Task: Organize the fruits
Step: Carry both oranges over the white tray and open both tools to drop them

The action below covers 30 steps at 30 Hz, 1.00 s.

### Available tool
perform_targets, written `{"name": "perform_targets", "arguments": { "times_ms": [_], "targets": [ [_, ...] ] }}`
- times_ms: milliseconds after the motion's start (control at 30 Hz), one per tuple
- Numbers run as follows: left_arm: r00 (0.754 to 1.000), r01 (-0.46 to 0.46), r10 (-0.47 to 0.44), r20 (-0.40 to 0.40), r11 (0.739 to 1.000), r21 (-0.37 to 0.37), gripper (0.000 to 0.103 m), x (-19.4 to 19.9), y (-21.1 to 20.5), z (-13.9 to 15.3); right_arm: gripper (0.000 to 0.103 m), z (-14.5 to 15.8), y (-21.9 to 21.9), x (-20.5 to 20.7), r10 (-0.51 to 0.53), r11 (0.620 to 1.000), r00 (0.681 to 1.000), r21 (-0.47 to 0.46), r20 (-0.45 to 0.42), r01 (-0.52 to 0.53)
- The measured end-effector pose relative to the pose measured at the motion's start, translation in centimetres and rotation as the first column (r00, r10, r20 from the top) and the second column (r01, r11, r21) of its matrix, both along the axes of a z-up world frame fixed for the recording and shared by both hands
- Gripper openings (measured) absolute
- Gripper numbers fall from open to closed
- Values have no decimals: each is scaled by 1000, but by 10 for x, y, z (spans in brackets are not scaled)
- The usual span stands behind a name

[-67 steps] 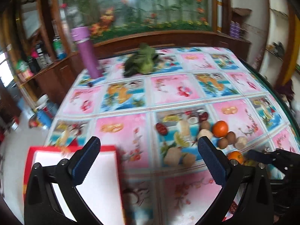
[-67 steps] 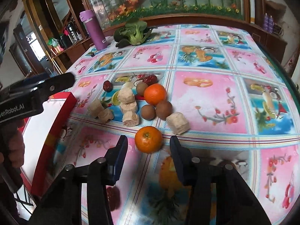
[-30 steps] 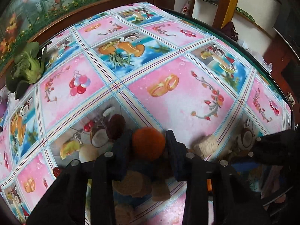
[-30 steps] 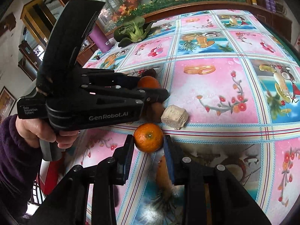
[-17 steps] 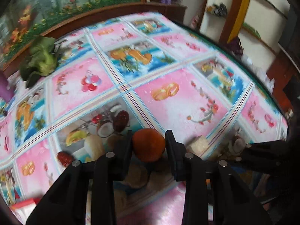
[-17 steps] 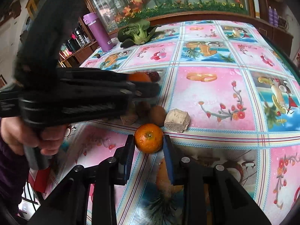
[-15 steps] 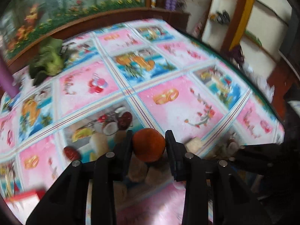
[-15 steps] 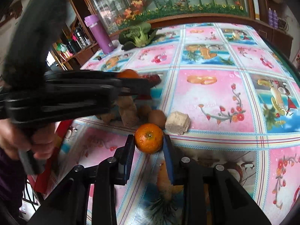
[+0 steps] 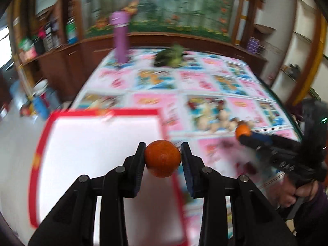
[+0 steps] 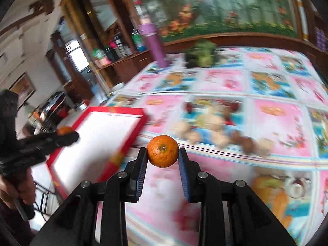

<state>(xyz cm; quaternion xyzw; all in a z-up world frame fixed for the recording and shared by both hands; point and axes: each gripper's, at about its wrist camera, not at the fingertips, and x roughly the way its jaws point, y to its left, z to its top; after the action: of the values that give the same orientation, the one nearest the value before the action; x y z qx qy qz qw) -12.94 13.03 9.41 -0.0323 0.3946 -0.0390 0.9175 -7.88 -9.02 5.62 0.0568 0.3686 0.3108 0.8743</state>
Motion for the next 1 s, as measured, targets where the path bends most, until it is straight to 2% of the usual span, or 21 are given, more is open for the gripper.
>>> {"name": "perform_targets", "arguments": {
  "times_ms": [67, 200, 333, 467, 700, 833, 933, 1000],
  "targets": [
    [998, -67, 66, -11, 998, -14, 36, -12, 25, -7, 29, 7, 24, -4, 43, 999, 999, -9, 9, -43],
    [983, -182, 182, -18, 983, 22, 36, -24, 58, -22, 29, 10, 82, -7, 132, 990, 991, -54, -2, -132],
    [973, -225, 226, -48, 974, 27, 36, -27, 78, -36, 29, -3, 137, -8, 195, 971, 980, -136, -40, -198],
    [964, -251, 254, -78, 967, 42, 36, -30, 90, -50, 29, -18, 167, -7, 219, 956, 972, -181, -85, -231],
    [949, -290, 296, -110, 955, 67, 37, -34, 104, -66, 29, -36, 192, -9, 223, 935, 968, -256, -116, -246],
    [940, -313, 320, -118, 947, 69, 37, -35, 107, -71, 29, -34, 195, -15, 220, 931, 971, -277, -96, -239],
    [938, -320, 326, -117, 945, 71, 37, -35, 107, -70, 31, -35, 195, -15, 218, 929, 971, -282, -99, -238],
    [935, -325, 333, -118, 942, 86, 38, -34, 106, -69, 37, -36, 195, -16, 221, 922, 968, -298, -116, -246]
  ]
}}
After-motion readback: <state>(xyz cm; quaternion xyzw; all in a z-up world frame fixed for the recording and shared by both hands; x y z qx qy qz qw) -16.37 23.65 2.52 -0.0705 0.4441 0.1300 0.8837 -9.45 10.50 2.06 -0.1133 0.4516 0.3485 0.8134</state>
